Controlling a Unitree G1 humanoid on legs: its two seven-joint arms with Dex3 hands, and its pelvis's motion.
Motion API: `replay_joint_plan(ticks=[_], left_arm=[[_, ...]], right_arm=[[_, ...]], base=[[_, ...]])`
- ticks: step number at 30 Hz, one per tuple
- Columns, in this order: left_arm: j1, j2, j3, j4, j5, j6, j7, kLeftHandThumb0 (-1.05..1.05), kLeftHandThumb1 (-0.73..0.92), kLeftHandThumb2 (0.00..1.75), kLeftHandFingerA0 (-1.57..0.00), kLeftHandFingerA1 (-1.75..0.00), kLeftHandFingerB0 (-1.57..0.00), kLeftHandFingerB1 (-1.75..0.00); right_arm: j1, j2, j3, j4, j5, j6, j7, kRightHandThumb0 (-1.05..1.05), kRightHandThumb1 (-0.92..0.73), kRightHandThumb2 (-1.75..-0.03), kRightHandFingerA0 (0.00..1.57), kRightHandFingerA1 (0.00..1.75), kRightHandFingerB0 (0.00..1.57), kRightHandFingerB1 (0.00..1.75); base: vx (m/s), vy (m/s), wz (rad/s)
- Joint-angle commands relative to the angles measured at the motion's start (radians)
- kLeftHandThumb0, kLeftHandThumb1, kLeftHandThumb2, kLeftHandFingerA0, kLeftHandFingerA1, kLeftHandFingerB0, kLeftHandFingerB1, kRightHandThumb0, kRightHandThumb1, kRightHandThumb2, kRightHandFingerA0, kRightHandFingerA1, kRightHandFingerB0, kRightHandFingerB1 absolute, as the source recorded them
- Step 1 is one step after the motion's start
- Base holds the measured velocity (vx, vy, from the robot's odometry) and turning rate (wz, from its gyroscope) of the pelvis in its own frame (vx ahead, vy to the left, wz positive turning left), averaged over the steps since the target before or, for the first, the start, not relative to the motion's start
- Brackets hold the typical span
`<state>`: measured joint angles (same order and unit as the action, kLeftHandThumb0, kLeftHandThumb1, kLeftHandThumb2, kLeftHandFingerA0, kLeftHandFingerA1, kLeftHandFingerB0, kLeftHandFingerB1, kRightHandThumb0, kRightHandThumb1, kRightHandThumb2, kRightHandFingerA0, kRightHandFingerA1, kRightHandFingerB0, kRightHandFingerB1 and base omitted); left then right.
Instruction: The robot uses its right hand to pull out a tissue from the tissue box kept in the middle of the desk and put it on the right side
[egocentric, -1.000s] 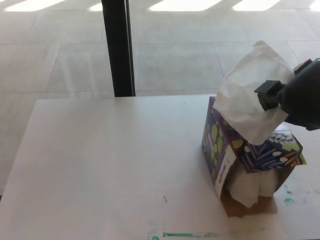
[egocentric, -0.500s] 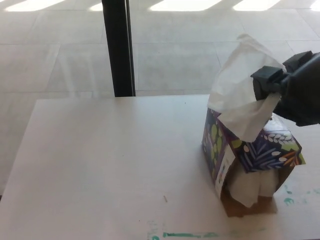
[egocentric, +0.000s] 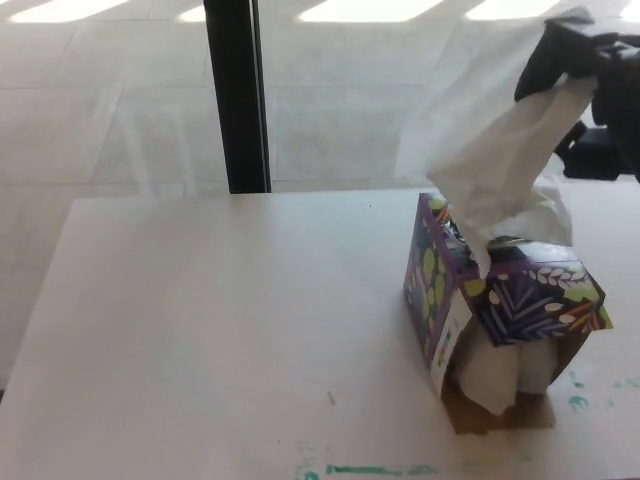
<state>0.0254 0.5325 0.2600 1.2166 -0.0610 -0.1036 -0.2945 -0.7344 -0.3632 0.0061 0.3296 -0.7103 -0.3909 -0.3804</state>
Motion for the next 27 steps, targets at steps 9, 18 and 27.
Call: replay_joint_plan(ticks=[9, 18, 27], left_arm=[[0.026, 0.005, 0.004, 0.0, -0.003, -0.026, 0.015, -0.8, 0.87, 1.01, -0.78, -1.04, -0.47, -0.9], [0.026, 0.012, 0.004, 0.003, -0.003, -0.025, 0.02, -0.81, 0.86, 1.02, -0.77, -1.03, -0.48, -0.91], [0.028, 0.01, 0.007, -0.002, -0.006, -0.027, 0.023, -0.8, 0.85, 1.04, -0.79, -1.04, -0.49, -0.92]], right_arm=[[-0.129, 0.022, -0.177, 0.04, 0.193, 0.136, -0.021, -0.27, -0.46, -1.3, 1.07, 1.75, 0.87, 1.48], [-0.217, -0.148, -0.21, 0.088, 0.219, 0.139, 0.022, -0.26, -0.44, -1.28, 1.03, 1.75, 0.83, 1.54], [-0.028, -0.382, -0.15, 0.15, 0.13, 0.067, 0.015, -0.3, -0.42, -1.16, 1.31, 1.42, 0.99, 1.18]], base=[[0.0, 0.0, 0.0], [0.0, 0.0, 0.0], [0.0, 0.0, 0.0]])
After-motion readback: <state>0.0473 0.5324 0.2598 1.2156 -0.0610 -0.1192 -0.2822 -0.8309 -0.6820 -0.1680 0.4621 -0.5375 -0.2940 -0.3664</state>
